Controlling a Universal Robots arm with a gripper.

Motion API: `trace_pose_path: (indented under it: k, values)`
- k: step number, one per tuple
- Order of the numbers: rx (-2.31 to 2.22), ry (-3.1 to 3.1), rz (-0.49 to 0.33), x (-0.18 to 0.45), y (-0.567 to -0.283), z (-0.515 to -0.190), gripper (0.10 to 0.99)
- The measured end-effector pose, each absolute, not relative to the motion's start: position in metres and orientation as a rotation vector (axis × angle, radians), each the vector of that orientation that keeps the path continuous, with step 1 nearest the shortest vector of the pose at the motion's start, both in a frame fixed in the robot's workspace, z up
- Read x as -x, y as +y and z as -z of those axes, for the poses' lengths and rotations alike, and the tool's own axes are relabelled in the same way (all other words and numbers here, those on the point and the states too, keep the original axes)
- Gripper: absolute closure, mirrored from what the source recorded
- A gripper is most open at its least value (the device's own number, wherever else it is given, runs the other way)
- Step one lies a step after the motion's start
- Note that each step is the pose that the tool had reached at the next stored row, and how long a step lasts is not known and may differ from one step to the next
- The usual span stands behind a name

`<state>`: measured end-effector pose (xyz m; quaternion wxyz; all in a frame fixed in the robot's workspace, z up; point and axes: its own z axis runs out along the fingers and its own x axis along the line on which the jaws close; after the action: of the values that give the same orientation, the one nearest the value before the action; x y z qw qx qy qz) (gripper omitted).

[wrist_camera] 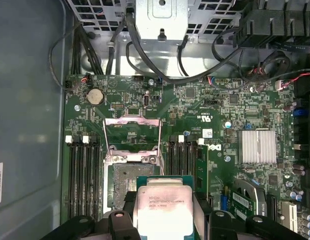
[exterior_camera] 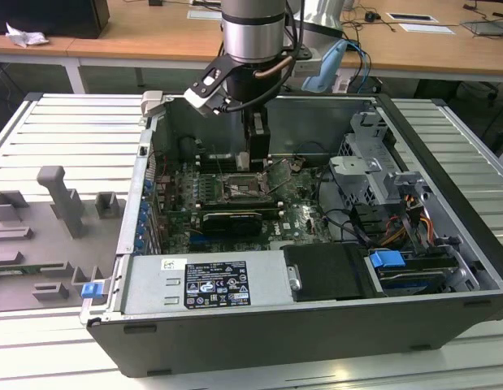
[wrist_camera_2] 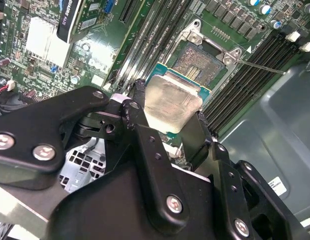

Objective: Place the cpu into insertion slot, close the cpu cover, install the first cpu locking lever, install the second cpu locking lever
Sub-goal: 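Place the cpu into insertion slot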

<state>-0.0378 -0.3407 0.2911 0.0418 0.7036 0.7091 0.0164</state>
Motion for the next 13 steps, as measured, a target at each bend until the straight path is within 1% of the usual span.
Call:
trace_pose_path:
  k: [13]
  values:
    - [-2.157, 2.167, -0.050, 0.0378, -0.3407, -0.2862, 0.557]
